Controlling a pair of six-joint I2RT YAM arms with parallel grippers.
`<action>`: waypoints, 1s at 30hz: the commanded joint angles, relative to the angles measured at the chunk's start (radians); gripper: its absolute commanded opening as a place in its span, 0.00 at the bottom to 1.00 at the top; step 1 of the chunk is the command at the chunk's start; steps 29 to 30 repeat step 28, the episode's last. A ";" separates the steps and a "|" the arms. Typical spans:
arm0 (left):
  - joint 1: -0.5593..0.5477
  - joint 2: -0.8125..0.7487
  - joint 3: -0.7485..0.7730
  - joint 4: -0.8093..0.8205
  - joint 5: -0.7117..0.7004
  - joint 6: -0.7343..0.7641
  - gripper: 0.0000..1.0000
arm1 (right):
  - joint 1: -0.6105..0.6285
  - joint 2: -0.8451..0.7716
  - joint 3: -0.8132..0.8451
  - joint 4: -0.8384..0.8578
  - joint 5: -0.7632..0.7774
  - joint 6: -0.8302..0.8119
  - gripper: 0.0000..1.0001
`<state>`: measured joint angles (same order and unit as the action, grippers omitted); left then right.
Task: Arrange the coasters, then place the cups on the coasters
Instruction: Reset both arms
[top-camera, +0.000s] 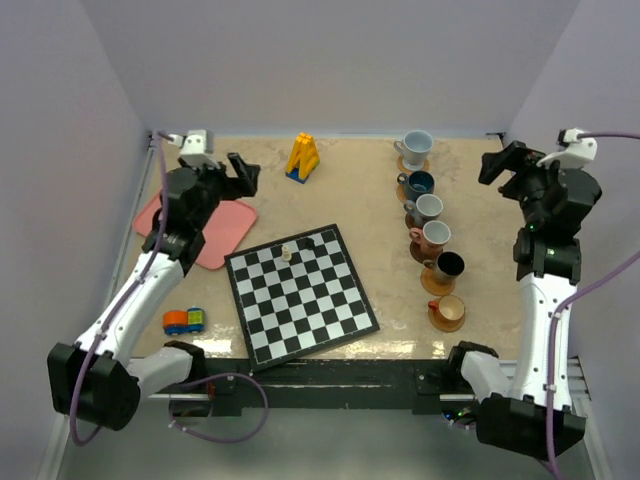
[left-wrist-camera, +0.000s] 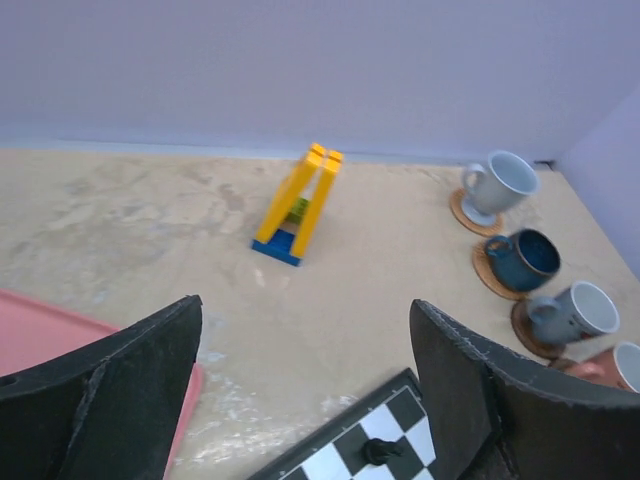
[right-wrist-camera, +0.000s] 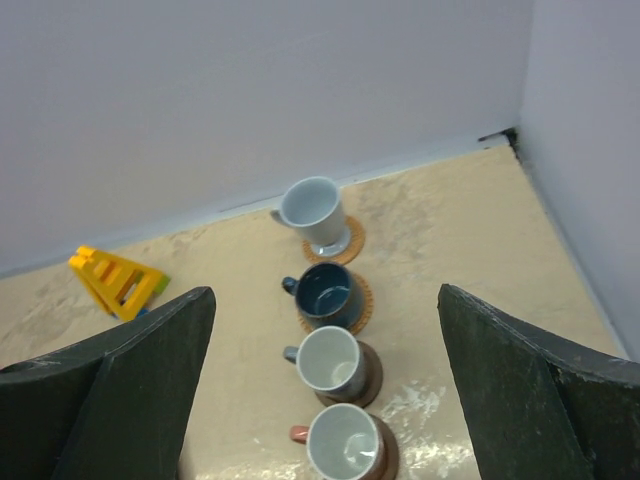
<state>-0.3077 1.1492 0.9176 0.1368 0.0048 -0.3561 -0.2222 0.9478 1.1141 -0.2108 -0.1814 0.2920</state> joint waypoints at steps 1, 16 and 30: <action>0.100 -0.138 0.016 -0.114 0.025 0.032 0.93 | -0.104 -0.046 0.035 0.044 -0.125 -0.040 0.99; 0.104 -0.282 0.145 -0.313 -0.098 0.086 1.00 | -0.117 -0.185 0.081 0.048 -0.023 -0.077 0.99; 0.104 -0.312 0.127 -0.293 -0.174 0.069 1.00 | -0.118 -0.190 0.079 0.056 -0.043 -0.079 0.99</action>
